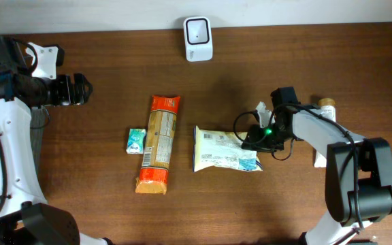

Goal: Scan the item barcode

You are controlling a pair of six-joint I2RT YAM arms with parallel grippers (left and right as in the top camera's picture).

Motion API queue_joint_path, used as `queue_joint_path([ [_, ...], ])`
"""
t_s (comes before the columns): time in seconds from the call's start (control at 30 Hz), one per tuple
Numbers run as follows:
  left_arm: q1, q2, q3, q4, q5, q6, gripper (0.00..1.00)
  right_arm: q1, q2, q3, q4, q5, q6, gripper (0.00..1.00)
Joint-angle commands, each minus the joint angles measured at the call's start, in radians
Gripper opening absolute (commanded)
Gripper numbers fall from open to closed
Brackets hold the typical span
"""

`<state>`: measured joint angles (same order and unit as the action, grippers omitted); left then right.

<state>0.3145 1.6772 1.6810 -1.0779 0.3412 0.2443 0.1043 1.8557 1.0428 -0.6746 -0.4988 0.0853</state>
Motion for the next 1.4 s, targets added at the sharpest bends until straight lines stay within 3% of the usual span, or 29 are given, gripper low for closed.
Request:
queue_joint_path([
  [0.0,0.001,-0.004,0.006,-0.001,0.011,0.019,0.99,0.0,0.032,0.009,0.002,-0.029,-0.078,0.05],
  [0.13,0.001,-0.004,0.006,-0.001,0.011,0.019,0.99,-0.001,0.03,0.124,-0.006,-0.05,-0.078,0.04],
  [0.2,0.001,-0.004,0.006,-0.001,0.011,0.019,0.99,-0.001,0.031,0.14,-0.018,0.011,-0.078,0.52],
  [0.3,0.001,-0.004,0.006,-0.001,0.011,0.019,0.99,0.014,0.032,0.137,-0.069,0.013,-0.088,0.8],
  [0.43,0.001,-0.004,0.006,-0.001,0.011,0.019,0.99,0.073,0.027,0.145,-0.093,0.113,-0.218,0.99],
  [0.57,0.001,-0.004,0.006,-0.001,0.011,0.019,0.99,0.053,0.003,0.481,-0.362,0.348,-0.411,0.99],
  [0.6,0.001,-0.004,0.006,-0.001,0.011,0.019,0.99,0.063,0.003,0.583,-0.389,0.323,-0.596,0.99],
  [0.67,0.001,-0.004,0.006,-0.001,0.011,0.019,0.99,0.088,0.003,0.592,-0.393,0.201,-0.911,0.99],
  [0.73,0.001,-0.004,0.006,-0.001,0.011,0.019,0.99,0.14,0.033,0.535,-0.393,0.182,-1.104,0.99],
  [0.9,0.001,-0.004,0.006,-0.001,0.011,0.019,0.99,0.238,0.132,0.417,-0.389,0.143,-1.128,0.99],
  [1.07,0.001,-0.004,0.006,-0.001,0.011,0.019,0.99,0.248,0.18,0.335,-0.329,0.143,-1.128,0.97],
  [1.17,0.001,-0.004,0.006,-0.001,0.011,0.019,0.99,0.248,0.203,0.303,-0.23,0.143,-1.125,0.76],
  [1.27,0.001,-0.004,0.006,-0.001,0.011,0.019,0.99,0.248,0.204,0.303,-0.219,0.143,-1.125,0.4],
  [1.3,0.001,-0.004,0.006,-0.001,0.011,0.019,0.99,0.248,0.204,0.303,-0.219,0.143,-1.125,0.24],
  [1.37,0.001,-0.004,0.006,-0.001,0.011,0.019,0.99,0.248,0.204,0.303,-0.22,0.143,-1.124,0.2],
])
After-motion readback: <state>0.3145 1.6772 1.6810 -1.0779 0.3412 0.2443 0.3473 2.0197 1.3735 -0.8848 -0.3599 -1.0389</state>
